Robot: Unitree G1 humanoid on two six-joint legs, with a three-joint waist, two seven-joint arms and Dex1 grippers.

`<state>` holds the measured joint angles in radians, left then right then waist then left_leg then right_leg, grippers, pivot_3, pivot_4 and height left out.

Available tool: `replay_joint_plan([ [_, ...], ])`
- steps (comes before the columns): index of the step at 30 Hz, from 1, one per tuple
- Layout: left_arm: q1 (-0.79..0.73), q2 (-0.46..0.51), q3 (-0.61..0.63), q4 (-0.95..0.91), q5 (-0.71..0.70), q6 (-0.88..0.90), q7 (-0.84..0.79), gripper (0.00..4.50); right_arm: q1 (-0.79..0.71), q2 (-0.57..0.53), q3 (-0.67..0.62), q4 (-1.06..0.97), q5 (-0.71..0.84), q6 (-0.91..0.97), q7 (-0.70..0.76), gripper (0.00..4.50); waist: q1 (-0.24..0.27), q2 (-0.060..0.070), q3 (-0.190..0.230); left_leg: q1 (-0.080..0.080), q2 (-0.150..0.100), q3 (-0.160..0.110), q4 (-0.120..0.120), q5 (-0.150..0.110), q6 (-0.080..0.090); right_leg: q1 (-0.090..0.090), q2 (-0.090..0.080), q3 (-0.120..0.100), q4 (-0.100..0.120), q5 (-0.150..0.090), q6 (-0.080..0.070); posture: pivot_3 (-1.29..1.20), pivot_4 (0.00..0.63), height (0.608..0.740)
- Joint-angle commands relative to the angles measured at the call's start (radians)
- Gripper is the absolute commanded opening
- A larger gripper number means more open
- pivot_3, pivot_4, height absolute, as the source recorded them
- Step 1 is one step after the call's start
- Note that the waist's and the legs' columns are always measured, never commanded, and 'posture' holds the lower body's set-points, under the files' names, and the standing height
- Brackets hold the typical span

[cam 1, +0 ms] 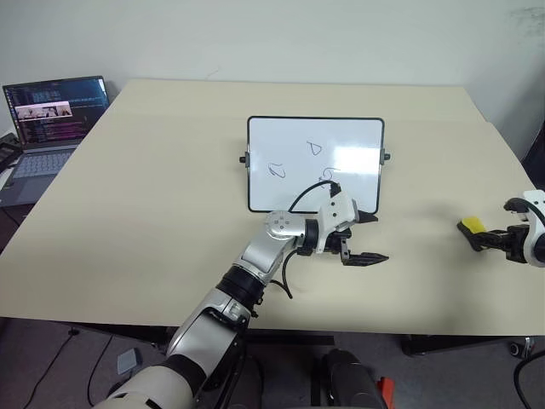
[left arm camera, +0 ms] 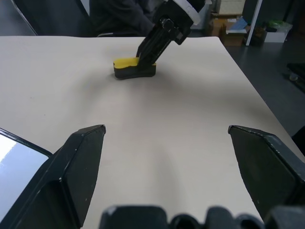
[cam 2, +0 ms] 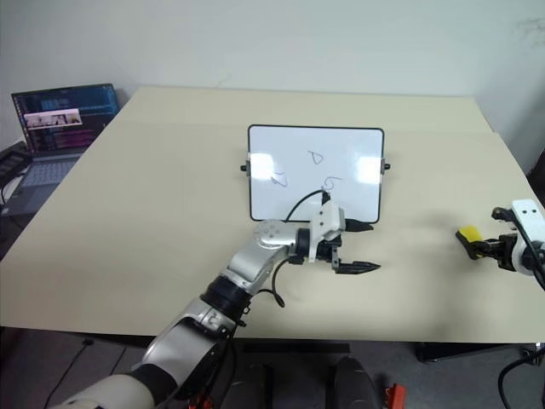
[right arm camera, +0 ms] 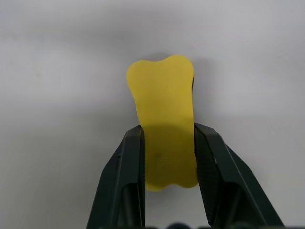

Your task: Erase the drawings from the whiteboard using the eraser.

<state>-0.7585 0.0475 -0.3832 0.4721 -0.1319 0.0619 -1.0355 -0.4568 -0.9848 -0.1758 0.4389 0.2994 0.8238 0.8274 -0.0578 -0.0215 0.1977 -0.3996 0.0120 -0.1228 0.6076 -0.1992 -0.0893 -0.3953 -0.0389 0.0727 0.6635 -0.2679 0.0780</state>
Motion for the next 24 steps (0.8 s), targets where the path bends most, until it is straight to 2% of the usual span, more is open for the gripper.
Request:
replay_joint_plan([
  [1,-0.01,0.015,0.032,-0.056,-0.008,0.001,0.0,4.5,-0.008,-0.006,-0.03,-0.089,0.026,0.018,0.008,1.07,0.0,0.0,0.0,0.0,0.0,0.0,0.0,0.0,0.0,0.0,0.0,0.0,0.0,0.0,0.0,0.0,0.15,0.74],
  [9,0.024,0.189,0.209,-0.202,-0.113,0.12,0.012,4.5,-0.016,0.046,-0.096,-0.161,0.043,0.034,-0.102,1.07,-0.002,0.0,0.0,0.0,0.0,-0.001,0.0,0.0,0.0,0.0,0.0,0.0,0.0,0.0,0.0,0.0,0.15,0.74],
  [15,0.081,0.376,0.375,-0.311,-0.18,0.225,0.038,4.5,-0.009,0.128,-0.133,-0.253,0.067,0.042,-0.176,1.07,-0.003,0.0,0.0,0.0,0.0,-0.002,0.0,0.0,0.0,0.0,0.0,-0.001,0.001,0.0,0.0,0.0,0.15,0.74],
  [17,0.101,0.438,0.401,-0.325,-0.178,0.232,0.036,4.5,-0.014,0.142,-0.133,-0.28,0.069,0.055,-0.192,1.07,-0.002,0.001,0.0,0.0,0.0,-0.001,0.0,0.0,0.0,0.0,0.0,-0.001,0.0,0.0,0.0,0.0,0.15,0.74],
  [24,0.146,0.561,0.46,-0.292,-0.156,0.227,0.057,4.5,-0.032,0.162,-0.121,-0.37,0.095,0.093,-0.212,1.07,0.001,0.001,0.0,0.0,0.0,-0.002,0.0,0.0,0.0,0.001,0.0,-0.002,0.0,0.0,0.0,0.0,0.15,0.74],
])
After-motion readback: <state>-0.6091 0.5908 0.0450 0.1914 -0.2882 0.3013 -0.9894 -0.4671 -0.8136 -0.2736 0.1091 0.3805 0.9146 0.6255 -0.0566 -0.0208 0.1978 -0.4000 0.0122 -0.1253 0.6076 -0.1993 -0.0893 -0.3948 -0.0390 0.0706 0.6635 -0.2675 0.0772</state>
